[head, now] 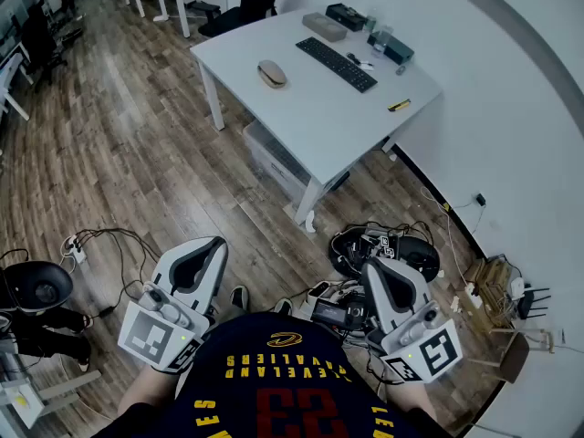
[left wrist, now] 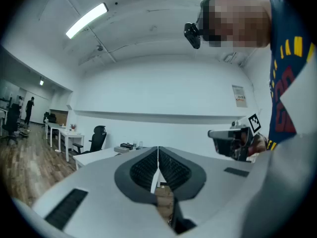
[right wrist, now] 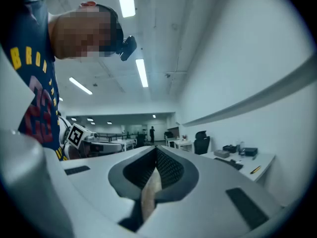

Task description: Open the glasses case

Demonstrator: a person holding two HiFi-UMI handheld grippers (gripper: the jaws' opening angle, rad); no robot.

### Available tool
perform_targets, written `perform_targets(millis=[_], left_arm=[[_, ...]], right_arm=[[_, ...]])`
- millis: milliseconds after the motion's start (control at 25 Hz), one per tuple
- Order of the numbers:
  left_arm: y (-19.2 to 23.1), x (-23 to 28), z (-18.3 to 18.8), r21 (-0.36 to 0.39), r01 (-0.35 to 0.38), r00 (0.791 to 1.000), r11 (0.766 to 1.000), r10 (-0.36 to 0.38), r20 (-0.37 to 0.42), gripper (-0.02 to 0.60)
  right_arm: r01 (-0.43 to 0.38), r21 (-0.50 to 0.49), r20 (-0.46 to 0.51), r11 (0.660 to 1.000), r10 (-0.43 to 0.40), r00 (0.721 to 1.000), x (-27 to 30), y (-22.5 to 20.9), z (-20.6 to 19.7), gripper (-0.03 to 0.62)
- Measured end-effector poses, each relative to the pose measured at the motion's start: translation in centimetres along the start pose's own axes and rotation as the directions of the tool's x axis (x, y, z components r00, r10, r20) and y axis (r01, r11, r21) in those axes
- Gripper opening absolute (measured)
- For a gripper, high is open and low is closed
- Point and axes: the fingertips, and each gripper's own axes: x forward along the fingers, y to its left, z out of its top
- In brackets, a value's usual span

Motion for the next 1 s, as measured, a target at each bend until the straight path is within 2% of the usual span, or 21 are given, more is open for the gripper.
perform_targets(millis=[120, 280, 720, 880, 1000], left_arm=[[-2.0, 1.5, -1.0, -0.023, 0.059, 0.998, 0.998, -0.059, 0.007, 0.015], [-3.8, 3.0, -2.3, -0.065, 0.109, 0.994, 0.992, -0.111, -0.024, 0.015], [-4.3, 5.2, -4.5, -0.11, 0.077, 0.99, 0.991, -0.089, -0.106, 0.015], [-3.0, 4.8, -6.0, -0.145, 0.056, 0.987, 0.988, -0.076, -0.141, 0.015], [-0.9, 5.4, -6.6, -0.174, 0.035, 0.989, 0.984, -0.059, -0.134, 0.015]], right_arm=[[-0.088, 0.054, 0.021, 0.995, 0.087, 0.996, 3.7, 2.5, -1.9, 0.018], [-0.162, 0.047, -0.002, 0.986, 0.163, 0.987, 4.9, 3.2, -2.7, 0.018], [-0.155, 0.096, 0.005, 0.983, 0.155, 0.988, 5.3, 0.2, -3.9, 0.02], [-0.206, -0.039, 0.008, 0.978, 0.206, 0.979, 7.0, 1.7, -3.7, 0.02], [-0.29, -0.114, -0.038, 0.95, 0.288, 0.957, 8.7, 3.7, -3.9, 0.018]])
